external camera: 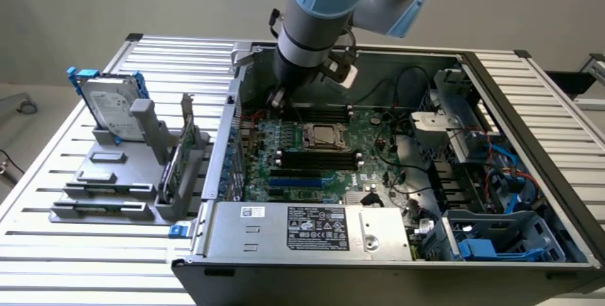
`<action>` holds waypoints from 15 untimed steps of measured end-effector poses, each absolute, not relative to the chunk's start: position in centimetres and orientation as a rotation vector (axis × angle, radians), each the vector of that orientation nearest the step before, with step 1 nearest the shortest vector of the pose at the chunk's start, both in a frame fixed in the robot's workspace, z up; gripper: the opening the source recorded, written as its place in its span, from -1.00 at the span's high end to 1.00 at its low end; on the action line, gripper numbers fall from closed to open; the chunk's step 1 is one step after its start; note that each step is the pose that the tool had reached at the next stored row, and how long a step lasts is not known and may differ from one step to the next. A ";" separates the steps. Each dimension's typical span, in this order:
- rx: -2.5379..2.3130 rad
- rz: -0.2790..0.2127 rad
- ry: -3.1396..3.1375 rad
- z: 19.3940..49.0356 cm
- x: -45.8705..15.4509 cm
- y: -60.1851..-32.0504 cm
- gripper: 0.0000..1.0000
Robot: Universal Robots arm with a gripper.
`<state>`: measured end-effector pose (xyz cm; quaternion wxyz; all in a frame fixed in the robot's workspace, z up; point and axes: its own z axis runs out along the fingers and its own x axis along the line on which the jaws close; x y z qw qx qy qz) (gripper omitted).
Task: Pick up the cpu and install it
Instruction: 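Install the first cpu locking lever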
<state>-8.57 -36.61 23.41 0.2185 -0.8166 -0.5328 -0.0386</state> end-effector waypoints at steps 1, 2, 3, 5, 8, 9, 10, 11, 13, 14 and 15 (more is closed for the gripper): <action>-2.266 -0.109 -1.467 23.4 -8.6 -36.6 0.78; -2.272 -0.111 -1.458 23.4 -8.7 -36.6 0.78; -2.279 -0.114 -1.448 23.4 -8.7 -36.6 0.78; -2.294 -0.122 -1.426 23.4 -8.7 -36.6 0.78; -2.319 -0.136 -1.393 23.4 -8.7 -36.6 0.78; -2.327 -0.141 -1.384 23.4 -8.7 -36.6 0.78; -2.335 -0.148 -1.376 23.4 -8.7 -36.6 0.78; -2.342 -0.155 -1.370 23.4 -8.7 -36.6 0.78; -2.359 -0.174 -1.362 23.4 -8.7 -36.6 0.78; -2.366 -0.185 -1.360 23.4 -8.7 -36.6 0.78; -2.374 -0.197 -1.358 23.4 -8.7 -36.6 0.78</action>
